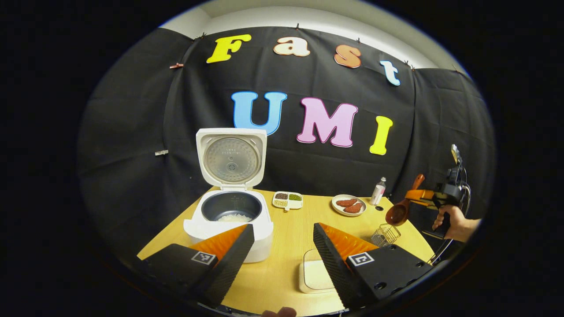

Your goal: Close the left gripper, press the button to open the rice cooker; take a wooden spoon from the chopstick holder with the right hand, scoop a spoonful of rice and pour it into the rice cooker, then put the wooden spoon back into the chopstick holder.

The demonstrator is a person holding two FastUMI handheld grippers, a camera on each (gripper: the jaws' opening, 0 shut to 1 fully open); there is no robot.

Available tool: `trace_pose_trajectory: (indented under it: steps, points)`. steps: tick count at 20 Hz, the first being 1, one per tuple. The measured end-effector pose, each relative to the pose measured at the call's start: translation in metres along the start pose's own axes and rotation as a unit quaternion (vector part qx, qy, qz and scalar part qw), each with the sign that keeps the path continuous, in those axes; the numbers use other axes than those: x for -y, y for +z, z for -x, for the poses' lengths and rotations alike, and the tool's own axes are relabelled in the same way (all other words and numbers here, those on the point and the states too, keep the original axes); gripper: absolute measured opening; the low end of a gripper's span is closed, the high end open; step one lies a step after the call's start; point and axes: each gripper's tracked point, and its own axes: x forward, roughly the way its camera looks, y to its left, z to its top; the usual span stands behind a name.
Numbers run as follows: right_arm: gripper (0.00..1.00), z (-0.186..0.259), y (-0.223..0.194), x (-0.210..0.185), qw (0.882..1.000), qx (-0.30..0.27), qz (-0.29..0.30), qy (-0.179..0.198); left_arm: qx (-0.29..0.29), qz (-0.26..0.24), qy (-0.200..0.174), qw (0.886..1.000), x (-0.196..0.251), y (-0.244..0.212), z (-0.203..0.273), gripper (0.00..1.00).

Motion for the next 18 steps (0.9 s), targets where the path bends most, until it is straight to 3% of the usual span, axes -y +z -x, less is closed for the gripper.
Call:
trace_pose_trajectory:
  steps: [9,18]
  points:
    - [0.08,-0.035,-0.047,0.051,0.998,-0.046,0.026,-0.015,-0.016,-0.011,0.031,0.999,0.012,0.000,-0.015,0.93]
    - [0.14,-0.045,-0.079,0.059,0.997,-0.077,0.007,-0.018,-0.025,-0.006,0.034,0.999,0.020,-0.004,-0.020,0.94]
